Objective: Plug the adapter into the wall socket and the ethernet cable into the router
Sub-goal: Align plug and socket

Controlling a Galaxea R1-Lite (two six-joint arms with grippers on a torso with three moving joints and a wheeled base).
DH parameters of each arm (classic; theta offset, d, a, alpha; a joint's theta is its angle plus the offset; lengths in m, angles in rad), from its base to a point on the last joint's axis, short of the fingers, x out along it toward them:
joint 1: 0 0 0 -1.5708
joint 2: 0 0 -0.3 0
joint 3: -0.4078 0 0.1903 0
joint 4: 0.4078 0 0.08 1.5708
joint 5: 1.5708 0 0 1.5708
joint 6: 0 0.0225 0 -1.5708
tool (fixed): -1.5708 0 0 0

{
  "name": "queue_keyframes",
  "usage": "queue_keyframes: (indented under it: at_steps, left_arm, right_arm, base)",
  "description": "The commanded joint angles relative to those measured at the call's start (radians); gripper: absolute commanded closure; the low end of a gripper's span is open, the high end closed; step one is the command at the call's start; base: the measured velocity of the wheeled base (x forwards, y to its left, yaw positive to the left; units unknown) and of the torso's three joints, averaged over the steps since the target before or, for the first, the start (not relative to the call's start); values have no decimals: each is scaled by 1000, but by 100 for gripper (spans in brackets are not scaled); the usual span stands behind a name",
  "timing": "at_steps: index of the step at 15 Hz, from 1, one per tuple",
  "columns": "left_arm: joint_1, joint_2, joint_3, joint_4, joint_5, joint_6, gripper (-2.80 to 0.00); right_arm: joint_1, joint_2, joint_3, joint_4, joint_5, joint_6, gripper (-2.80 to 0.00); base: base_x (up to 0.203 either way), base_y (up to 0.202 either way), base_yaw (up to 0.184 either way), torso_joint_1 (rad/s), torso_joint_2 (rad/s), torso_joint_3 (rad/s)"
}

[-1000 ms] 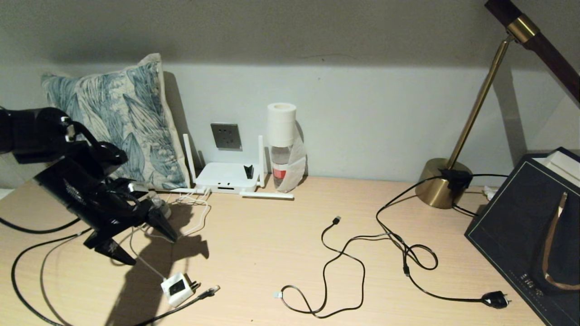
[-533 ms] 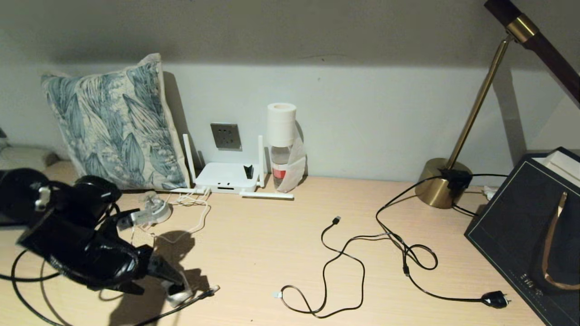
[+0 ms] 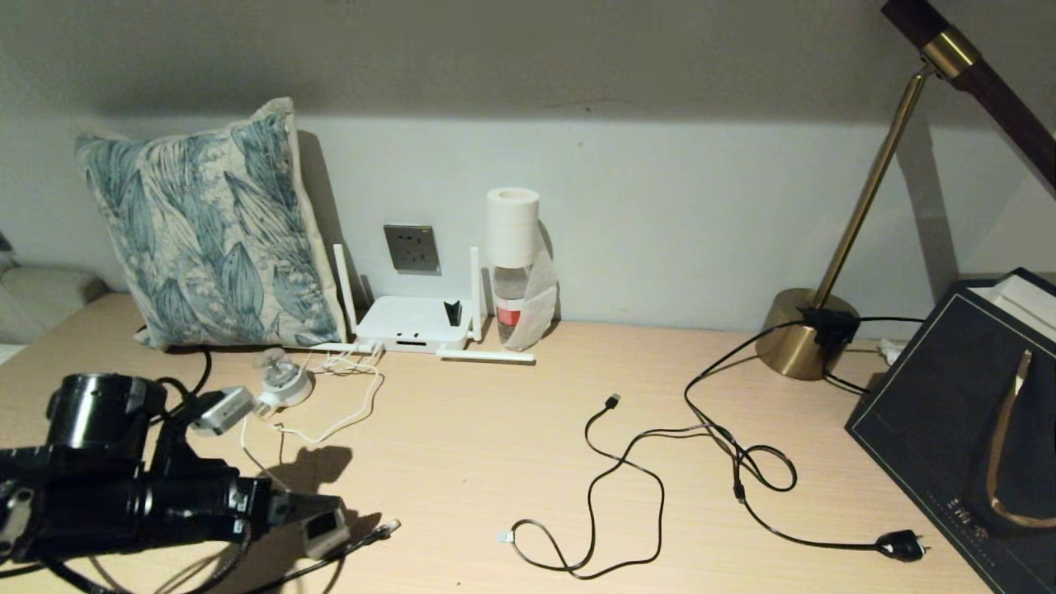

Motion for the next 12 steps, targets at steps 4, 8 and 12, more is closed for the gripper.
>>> queue_keyframes:
  at_steps: [4, 8, 12]
  left_arm:
    - [25, 184, 106, -394, -131, 5, -280]
    - [39, 297, 162, -681, -161, 32, -280]
    - [43, 317, 287, -972, -141, 101, -280]
  right_arm:
    - [0, 2, 35, -1, 0, -1, 0]
    - [0, 2, 35, -1, 0, -1, 0]
    - [0, 2, 35, -1, 0, -1, 0]
  base:
    - [0, 0, 0, 0, 0, 0]
    - [0, 0, 0, 0, 0, 0]
    - [0, 0, 0, 0, 0, 0]
